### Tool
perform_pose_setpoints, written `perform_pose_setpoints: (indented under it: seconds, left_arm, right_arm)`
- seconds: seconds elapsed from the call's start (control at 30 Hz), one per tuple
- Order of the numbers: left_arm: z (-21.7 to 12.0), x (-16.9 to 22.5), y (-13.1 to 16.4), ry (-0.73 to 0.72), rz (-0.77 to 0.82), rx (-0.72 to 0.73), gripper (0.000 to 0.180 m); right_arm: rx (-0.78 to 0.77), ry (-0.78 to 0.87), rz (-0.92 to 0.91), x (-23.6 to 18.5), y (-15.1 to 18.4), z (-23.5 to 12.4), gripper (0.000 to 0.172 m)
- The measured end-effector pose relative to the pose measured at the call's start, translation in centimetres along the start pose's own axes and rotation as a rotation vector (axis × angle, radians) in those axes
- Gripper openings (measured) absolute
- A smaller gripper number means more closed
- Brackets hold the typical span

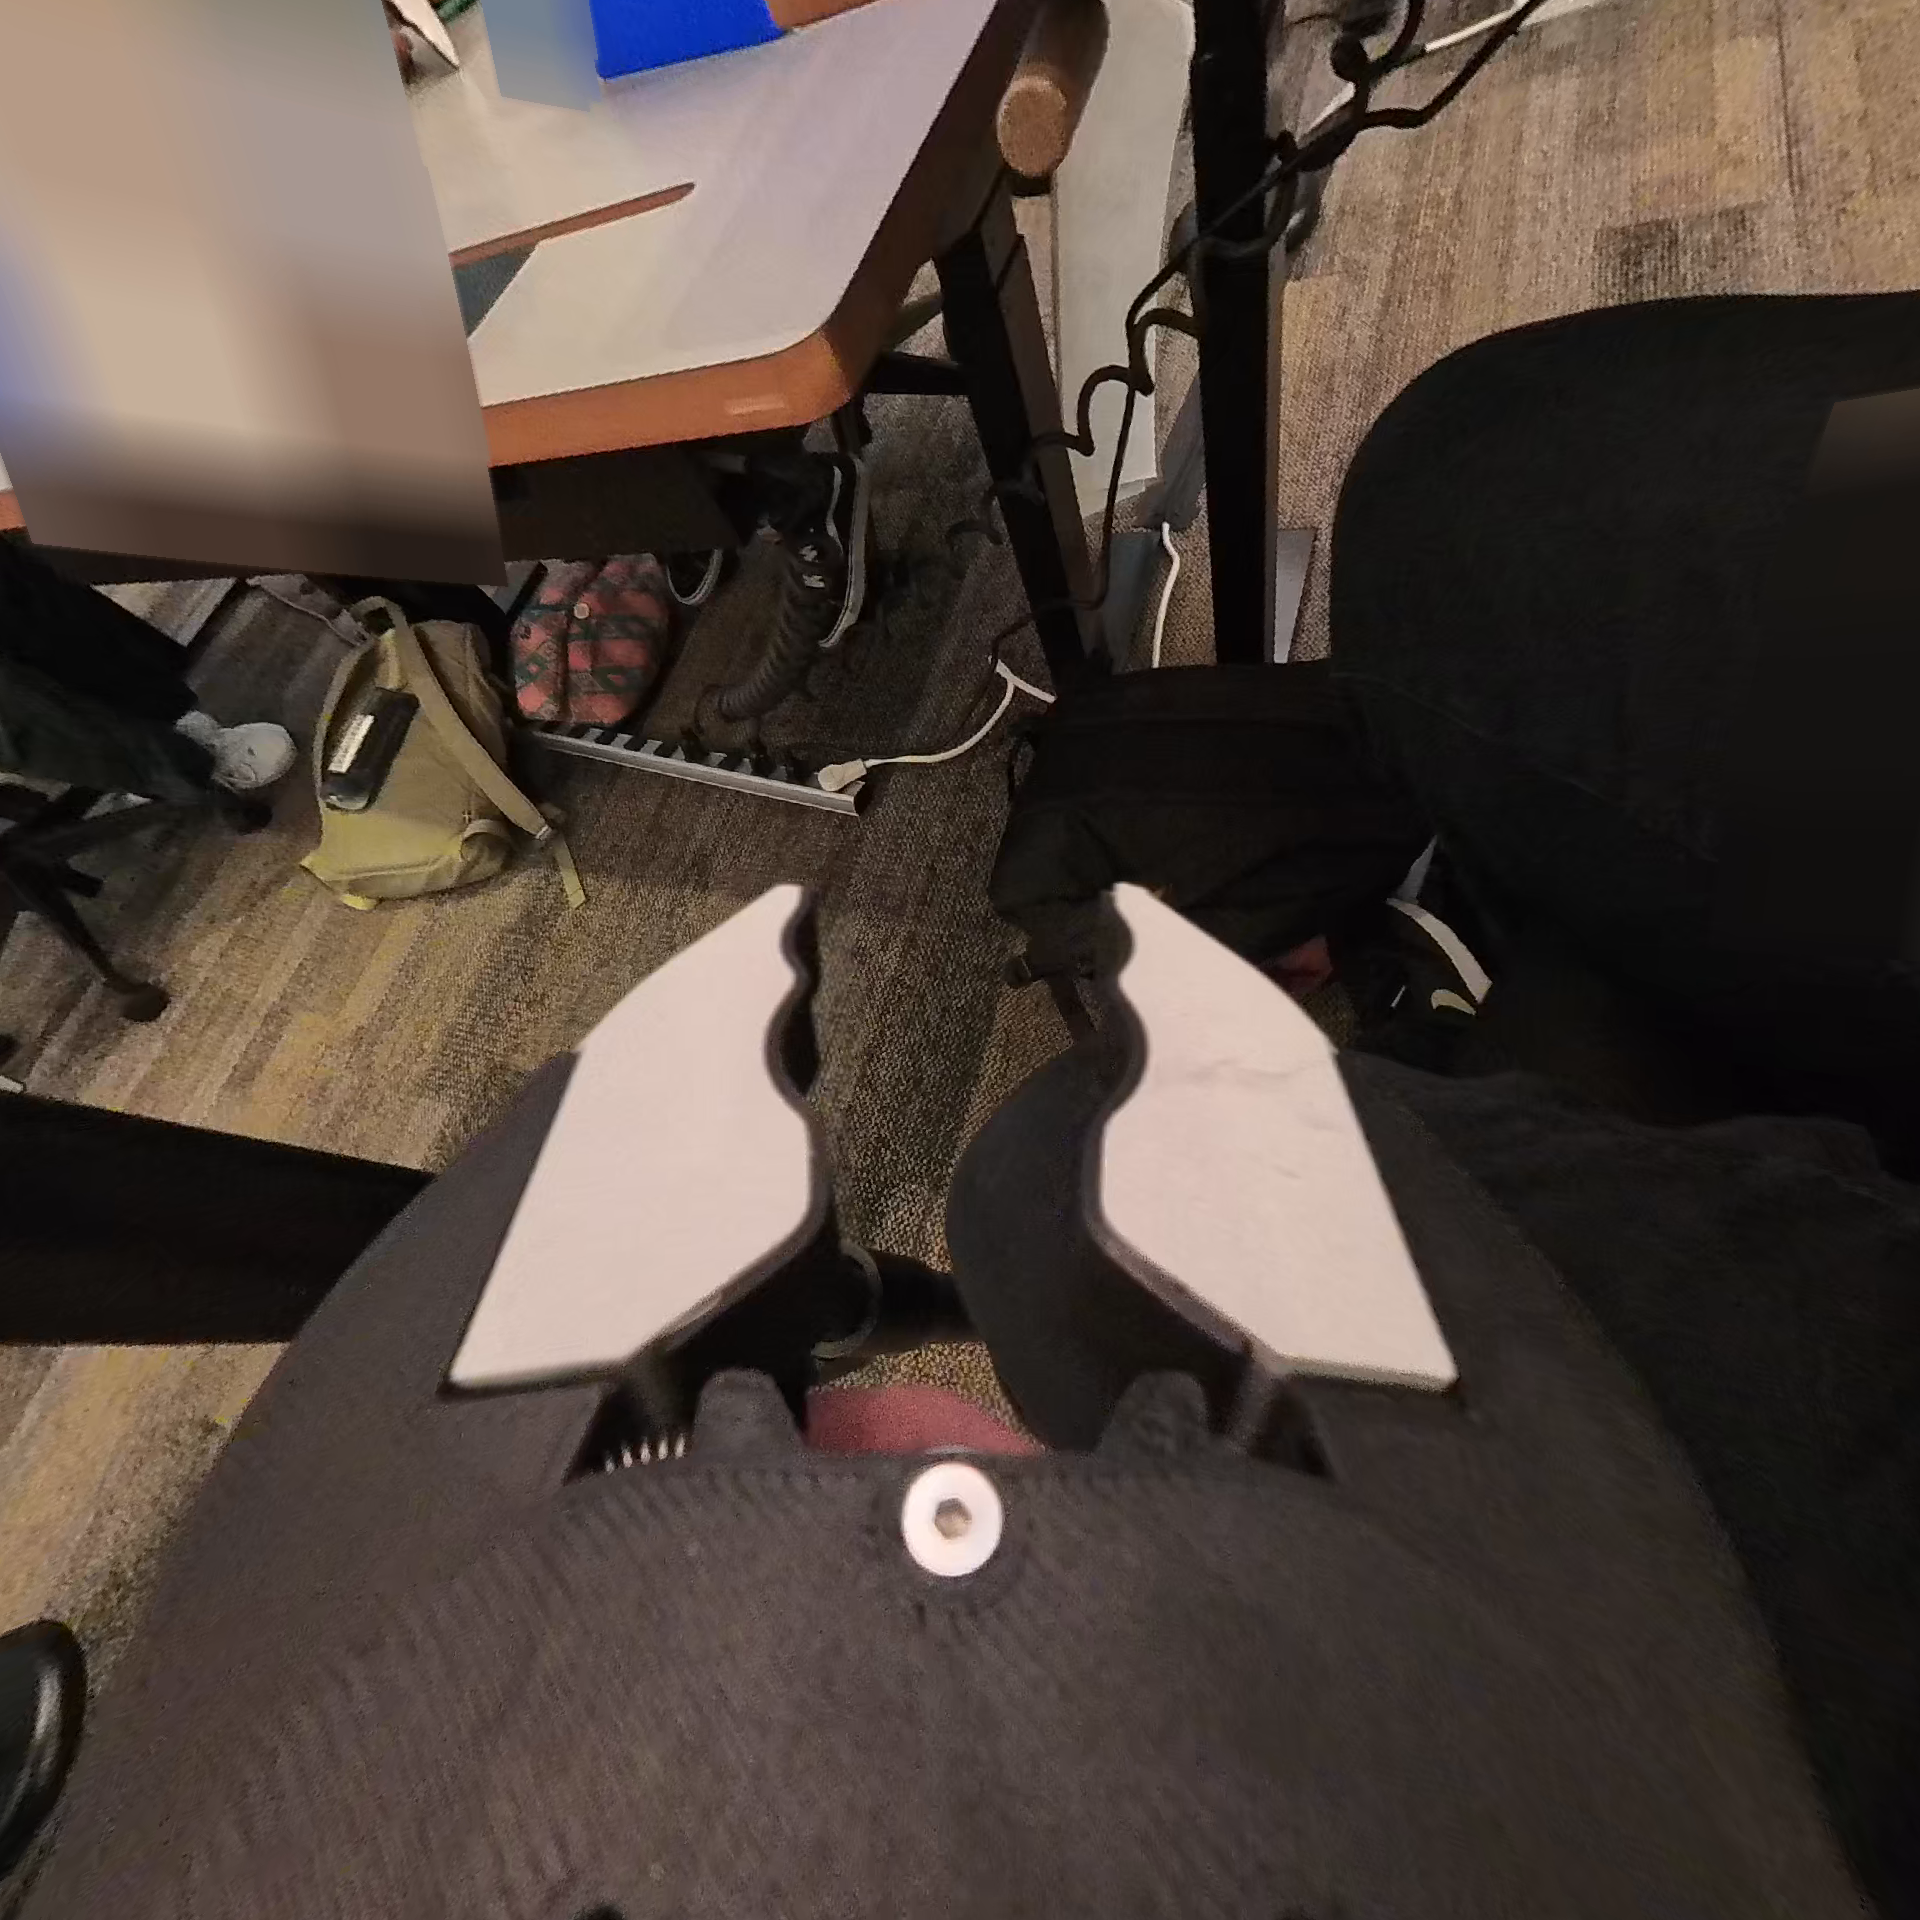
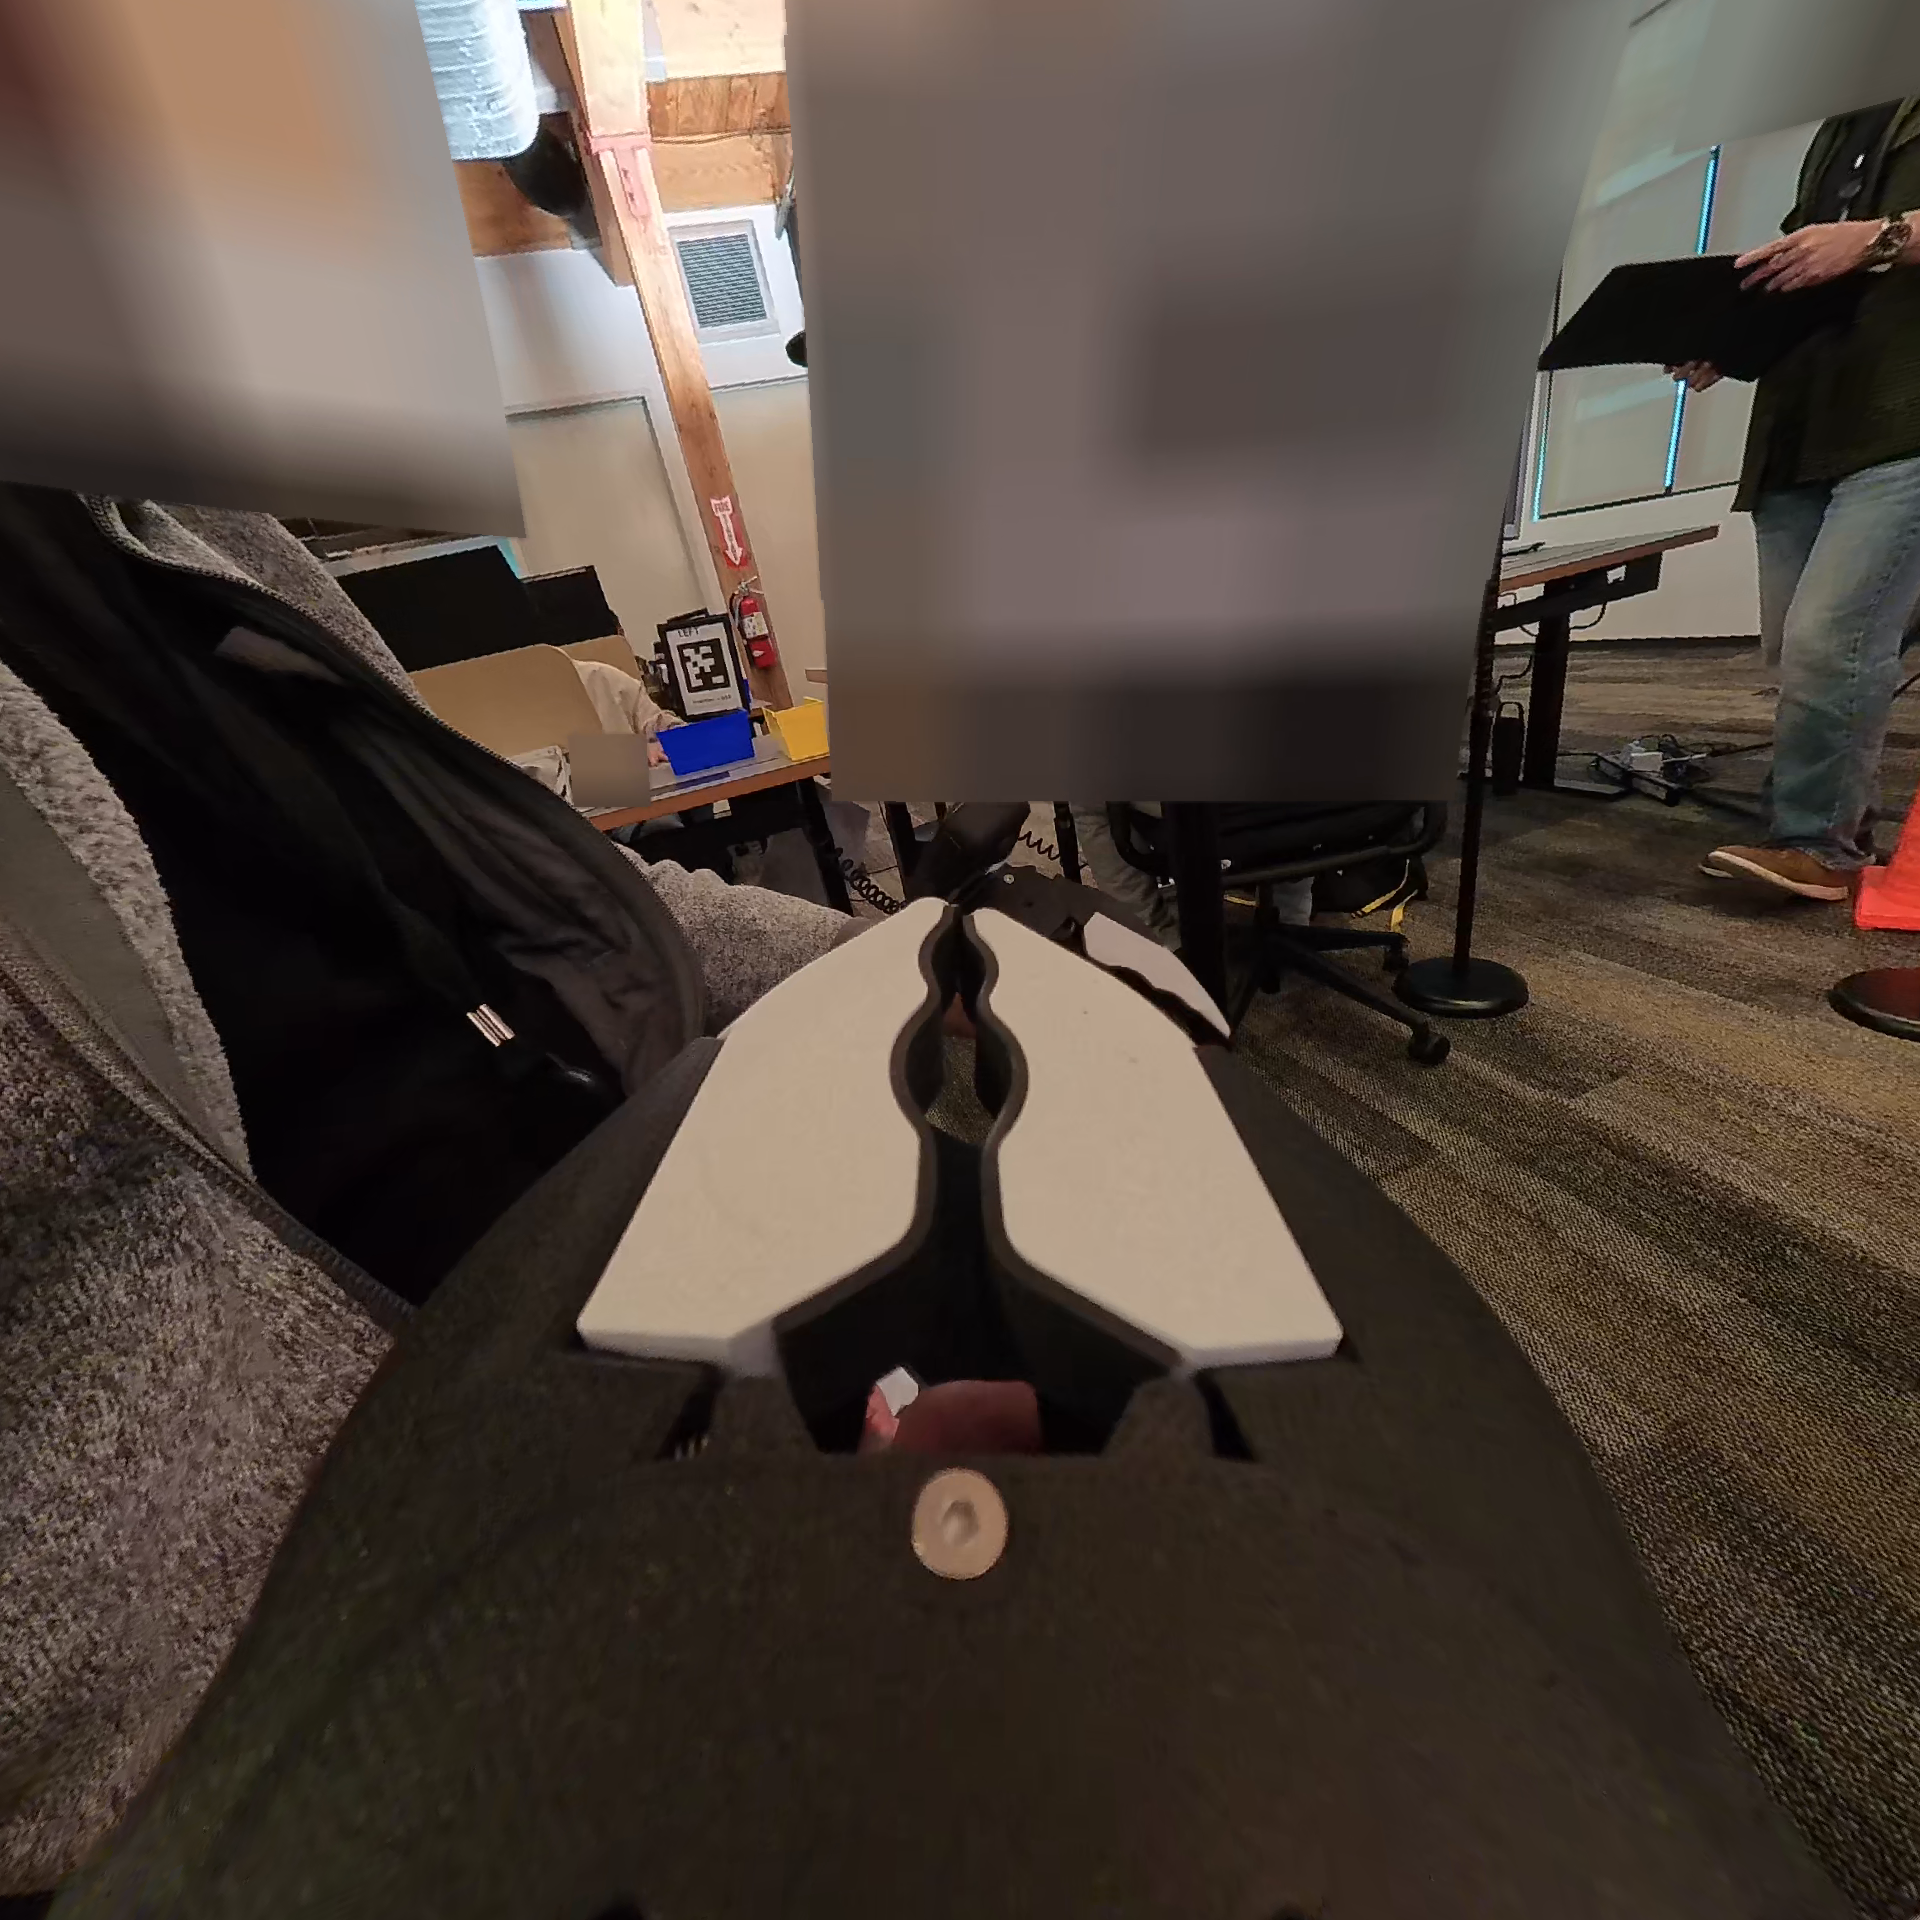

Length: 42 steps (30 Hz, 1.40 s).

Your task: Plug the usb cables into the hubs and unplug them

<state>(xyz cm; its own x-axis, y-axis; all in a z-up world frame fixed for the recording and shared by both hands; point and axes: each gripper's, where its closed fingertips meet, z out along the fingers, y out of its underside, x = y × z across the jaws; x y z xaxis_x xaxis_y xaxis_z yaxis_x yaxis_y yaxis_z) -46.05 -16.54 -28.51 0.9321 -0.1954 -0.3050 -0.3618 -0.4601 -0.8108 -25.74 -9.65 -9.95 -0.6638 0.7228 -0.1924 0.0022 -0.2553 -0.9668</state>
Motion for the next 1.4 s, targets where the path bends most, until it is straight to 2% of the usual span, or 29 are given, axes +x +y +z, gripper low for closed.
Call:
perform_pose_setpoints:
  seconds: [0.07,0.13,0.33,1.4]
  left_arm:
    - [0.1,-0.2,0.0,-0.009,-0.019,0.002,0.062]
    - [0.1,-0.2,0.0,-0.004,-0.024,0.004,0.063]
    - [0.2,0.5,0.0,0.019,0.003,-0.003,0.053]
    - [0.3,1.0,-0.4,0.041,0.025,0.003,0.044]
  right_arm:
    - [0.0,0.0,0.0,0.0,0.0,0.0,0.0]
    - [-0.001,-0.001,0.0,0.0,0.0,0.0,0.0]
    - [-0.003,-0.001,-0.001,0.0,0.0,0.0,0.0]
    - [-0.022,-0.007,-0.009,0.0,0.3,-0.1,0.0]
